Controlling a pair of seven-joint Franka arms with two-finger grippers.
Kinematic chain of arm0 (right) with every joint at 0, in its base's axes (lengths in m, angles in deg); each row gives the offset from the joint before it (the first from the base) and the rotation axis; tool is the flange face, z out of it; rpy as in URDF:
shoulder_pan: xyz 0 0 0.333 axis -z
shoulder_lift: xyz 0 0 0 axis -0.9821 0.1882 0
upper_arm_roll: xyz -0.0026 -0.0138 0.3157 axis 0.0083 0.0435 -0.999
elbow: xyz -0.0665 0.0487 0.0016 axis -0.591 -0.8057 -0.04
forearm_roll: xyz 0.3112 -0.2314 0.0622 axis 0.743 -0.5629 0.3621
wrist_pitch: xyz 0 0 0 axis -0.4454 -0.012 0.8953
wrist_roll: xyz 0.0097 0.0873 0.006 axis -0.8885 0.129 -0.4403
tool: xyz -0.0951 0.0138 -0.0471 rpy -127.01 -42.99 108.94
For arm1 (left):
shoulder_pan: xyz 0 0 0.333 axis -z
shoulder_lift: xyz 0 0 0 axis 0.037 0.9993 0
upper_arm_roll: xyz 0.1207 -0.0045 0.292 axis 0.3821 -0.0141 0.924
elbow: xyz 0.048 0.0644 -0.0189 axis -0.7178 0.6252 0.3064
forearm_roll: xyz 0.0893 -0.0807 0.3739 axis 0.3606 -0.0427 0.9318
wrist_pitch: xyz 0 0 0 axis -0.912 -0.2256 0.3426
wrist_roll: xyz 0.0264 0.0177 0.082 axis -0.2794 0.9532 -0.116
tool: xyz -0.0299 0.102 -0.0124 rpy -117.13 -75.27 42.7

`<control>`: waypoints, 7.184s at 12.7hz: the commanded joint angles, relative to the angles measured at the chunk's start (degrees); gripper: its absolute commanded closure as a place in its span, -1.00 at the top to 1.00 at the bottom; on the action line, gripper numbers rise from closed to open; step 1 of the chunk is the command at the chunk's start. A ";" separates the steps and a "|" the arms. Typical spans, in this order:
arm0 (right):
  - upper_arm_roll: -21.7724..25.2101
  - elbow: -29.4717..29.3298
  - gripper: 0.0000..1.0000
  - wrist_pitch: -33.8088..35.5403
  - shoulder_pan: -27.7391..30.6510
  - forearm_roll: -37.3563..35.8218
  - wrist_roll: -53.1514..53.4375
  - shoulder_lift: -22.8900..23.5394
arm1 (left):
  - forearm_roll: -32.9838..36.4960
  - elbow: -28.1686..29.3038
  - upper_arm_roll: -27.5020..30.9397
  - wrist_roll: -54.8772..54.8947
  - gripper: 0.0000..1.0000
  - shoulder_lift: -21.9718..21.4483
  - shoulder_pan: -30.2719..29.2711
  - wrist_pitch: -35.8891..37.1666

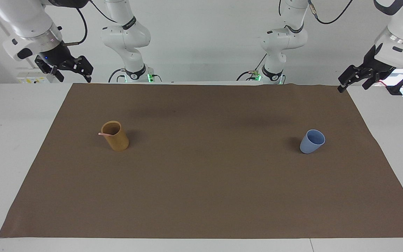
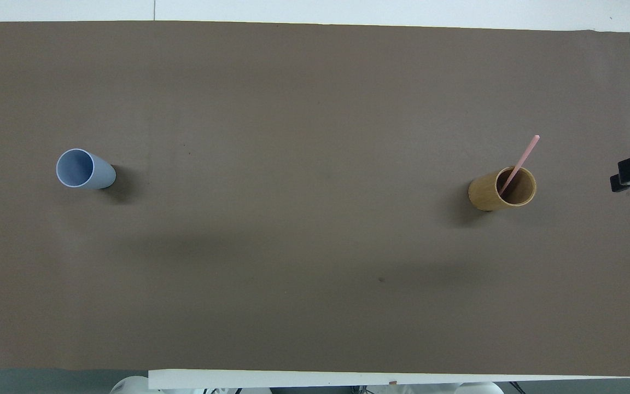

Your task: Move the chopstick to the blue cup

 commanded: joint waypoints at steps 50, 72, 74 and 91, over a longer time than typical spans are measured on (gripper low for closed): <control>-0.69 35.83 1.00 -40.97 -2.86 1.00 -6.85 -10.54 | -0.31 26.79 1.77 -44.20 1.00 3.35 31.86 -33.13; -0.52 34.98 -0.94 -54.36 -1.81 6.89 -17.48 0.80 | -0.22 14.72 4.06 -6.59 1.00 -3.95 7.24 -12.25; -0.52 32.97 -1.00 -51.66 -1.90 5.75 -18.53 0.81 | -0.22 14.72 4.06 -6.59 1.00 -3.95 7.24 -12.25; -5.79 -7.39 -1.00 -47.73 -41.70 -6.63 37.70 21.28 | -0.22 14.72 4.06 -6.59 1.00 -3.95 7.24 -12.25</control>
